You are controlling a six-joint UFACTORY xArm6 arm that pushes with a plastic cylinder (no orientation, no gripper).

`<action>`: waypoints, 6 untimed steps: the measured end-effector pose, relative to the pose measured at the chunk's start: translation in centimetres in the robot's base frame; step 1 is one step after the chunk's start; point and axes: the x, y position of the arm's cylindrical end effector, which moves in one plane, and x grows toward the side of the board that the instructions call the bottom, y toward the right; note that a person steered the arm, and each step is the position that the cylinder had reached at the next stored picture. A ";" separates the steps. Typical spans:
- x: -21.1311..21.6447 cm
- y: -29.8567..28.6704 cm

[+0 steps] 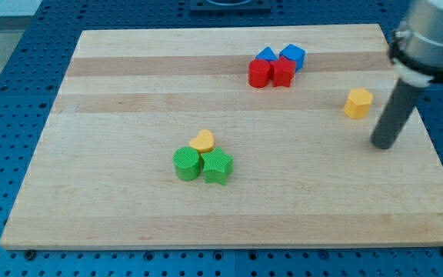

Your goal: Place the hexagon above the green star

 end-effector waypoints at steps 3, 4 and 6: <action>-8.3 1.7; -8.4 -0.6; -5.5 -2.4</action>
